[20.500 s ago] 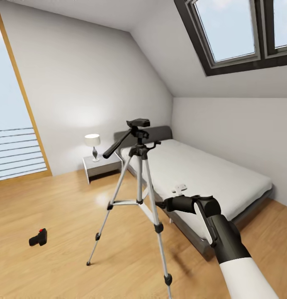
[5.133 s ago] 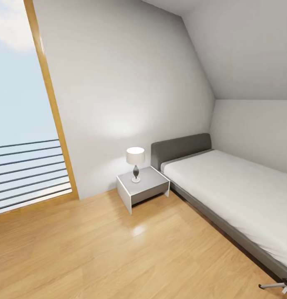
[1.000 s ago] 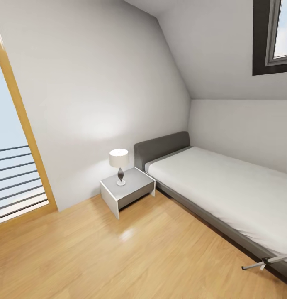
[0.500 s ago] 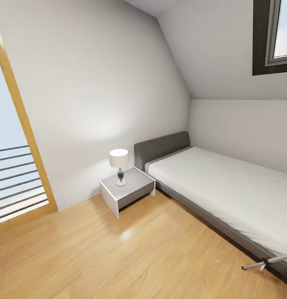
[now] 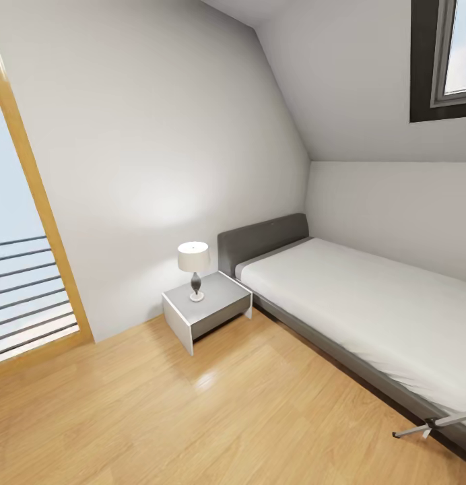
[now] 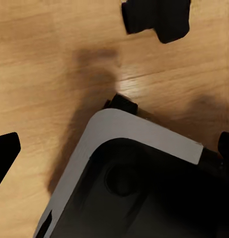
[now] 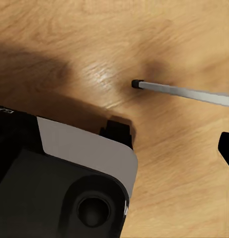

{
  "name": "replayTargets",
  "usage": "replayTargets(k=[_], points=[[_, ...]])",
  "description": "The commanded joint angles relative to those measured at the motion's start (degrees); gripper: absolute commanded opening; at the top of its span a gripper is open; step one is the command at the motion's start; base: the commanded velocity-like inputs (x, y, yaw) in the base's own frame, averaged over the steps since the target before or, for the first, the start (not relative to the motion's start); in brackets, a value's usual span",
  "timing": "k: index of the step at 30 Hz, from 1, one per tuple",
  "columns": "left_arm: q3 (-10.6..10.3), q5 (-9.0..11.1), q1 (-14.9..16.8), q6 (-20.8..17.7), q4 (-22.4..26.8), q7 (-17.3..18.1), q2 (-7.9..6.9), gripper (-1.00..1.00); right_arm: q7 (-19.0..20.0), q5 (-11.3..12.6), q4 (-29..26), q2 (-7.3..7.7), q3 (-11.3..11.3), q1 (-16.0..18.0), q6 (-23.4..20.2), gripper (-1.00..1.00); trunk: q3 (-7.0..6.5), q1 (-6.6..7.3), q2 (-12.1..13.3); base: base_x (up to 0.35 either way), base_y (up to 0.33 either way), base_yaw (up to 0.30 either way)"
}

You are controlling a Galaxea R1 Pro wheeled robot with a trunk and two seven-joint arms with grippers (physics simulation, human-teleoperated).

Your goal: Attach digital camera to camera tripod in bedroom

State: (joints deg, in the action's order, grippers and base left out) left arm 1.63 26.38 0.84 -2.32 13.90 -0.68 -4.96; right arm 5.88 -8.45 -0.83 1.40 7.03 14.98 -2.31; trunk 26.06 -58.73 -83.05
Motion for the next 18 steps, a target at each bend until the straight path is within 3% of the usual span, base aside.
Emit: replayTargets(k=[1, 8, 12, 13, 18], points=[[0.2, 0.2, 0.9, -5.4, 3.5, -0.2, -0.70, 1.00, 0.2, -0.7, -2.6, -0.41, 0.5, 0.0, -1.1, 1.00, 0.07, 0.00, 0.0, 0.000, 0.000, 0.000], [0.2, 0.1, 5.9, -21.0, 16.4, -1.7, -2.84, 1.00, 0.3, -1.4, -17.2, -2.18, 0.7, 0.0, -8.7, 1.00, 0.07, 0.00, 0.0, 0.000, 0.000, 0.000], [0.2, 0.1, 10.0, -26.7, 22.8, -2.6, -3.34, 1.00, 0.3, -1.2, -27.8, -2.59, 0.7, -0.1, -15.7, 1.00, 0.07, 0.00, 0.0, 0.000, 0.000, 0.000], [0.2, 0.1, 12.5, -29.0, 25.2, -3.0, -3.39, 1.00, 0.2, -0.9, -32.9, -2.76, 0.7, 0.2, -18.9, 1.00, 0.07, 0.00, 0.0, 0.000, 0.000, 0.000], [0.3, 0.4, 19.5, -33.7, 28.1, -3.9, -3.29, 1.00, -0.1, 1.2, -42.3, -2.99, 0.5, 4.1, -24.9, 1.00, 0.07, 0.00, 0.0, 0.000, 0.000, 0.000]])
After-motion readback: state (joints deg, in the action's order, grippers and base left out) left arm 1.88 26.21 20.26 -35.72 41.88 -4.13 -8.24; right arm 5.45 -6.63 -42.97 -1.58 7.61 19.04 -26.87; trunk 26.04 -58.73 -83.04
